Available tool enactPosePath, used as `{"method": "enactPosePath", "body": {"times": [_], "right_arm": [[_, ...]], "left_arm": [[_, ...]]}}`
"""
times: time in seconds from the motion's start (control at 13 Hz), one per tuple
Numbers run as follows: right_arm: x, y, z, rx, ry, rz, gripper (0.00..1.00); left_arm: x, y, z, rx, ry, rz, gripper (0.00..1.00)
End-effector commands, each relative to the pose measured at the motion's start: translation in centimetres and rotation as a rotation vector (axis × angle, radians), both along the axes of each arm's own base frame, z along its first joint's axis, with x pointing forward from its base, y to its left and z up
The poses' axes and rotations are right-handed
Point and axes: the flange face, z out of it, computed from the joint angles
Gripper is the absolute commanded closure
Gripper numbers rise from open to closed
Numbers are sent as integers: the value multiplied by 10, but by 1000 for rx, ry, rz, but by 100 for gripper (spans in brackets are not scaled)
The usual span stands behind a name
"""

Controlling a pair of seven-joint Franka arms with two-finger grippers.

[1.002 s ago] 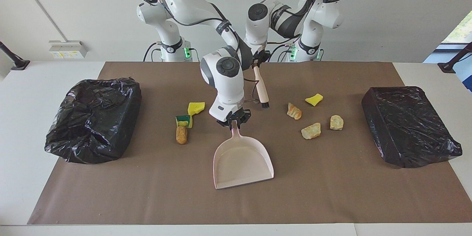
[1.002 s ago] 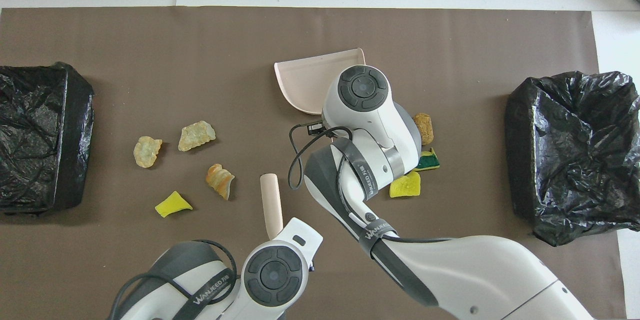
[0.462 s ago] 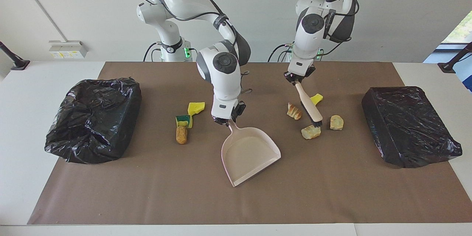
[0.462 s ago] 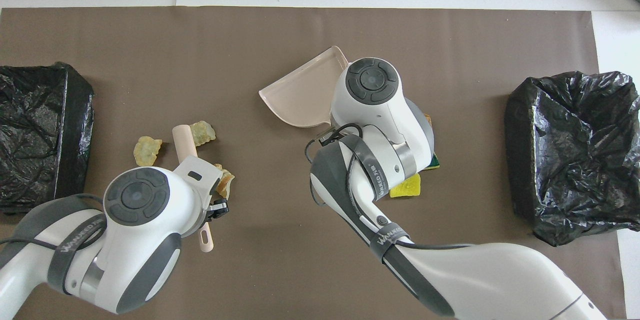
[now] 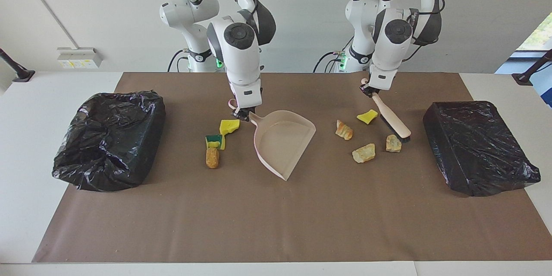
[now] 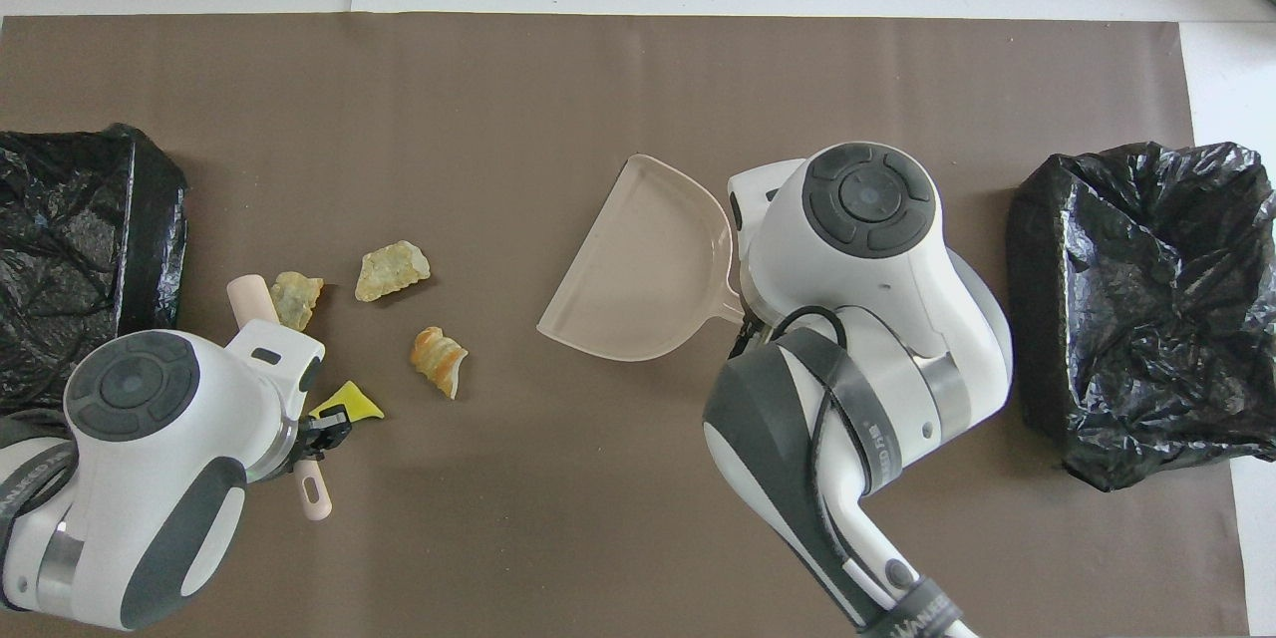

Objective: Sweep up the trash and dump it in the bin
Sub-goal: 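Carry the dustpan near the trash while the left gripper grasps the brush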

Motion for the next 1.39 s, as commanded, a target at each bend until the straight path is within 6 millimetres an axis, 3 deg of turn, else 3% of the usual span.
{"method": "enactPosePath", "body": {"times": [0.0,0.31,0.62,0.77,0.92,1.31], "right_arm": [[-27,0,-10,18,18,210,100],[-35,33,-40,6,41,208,100],[-39,55,-76,-1,46,192,100],[-54,84,-91,-12,48,169,100],[-63,98,-101,-23,48,120,100],[-65,101,-101,-24,47,115,100]], "left_arm": [[-32,9,-23,30,30,-20,100],[-36,7,-29,1,79,-184,100],[-32,-10,-29,-93,95,-520,100],[-29,-29,-41,-132,80,-570,100],[-24,-40,-52,-153,76,-581,100],[-28,-98,-53,-276,46,-631,100]]}}
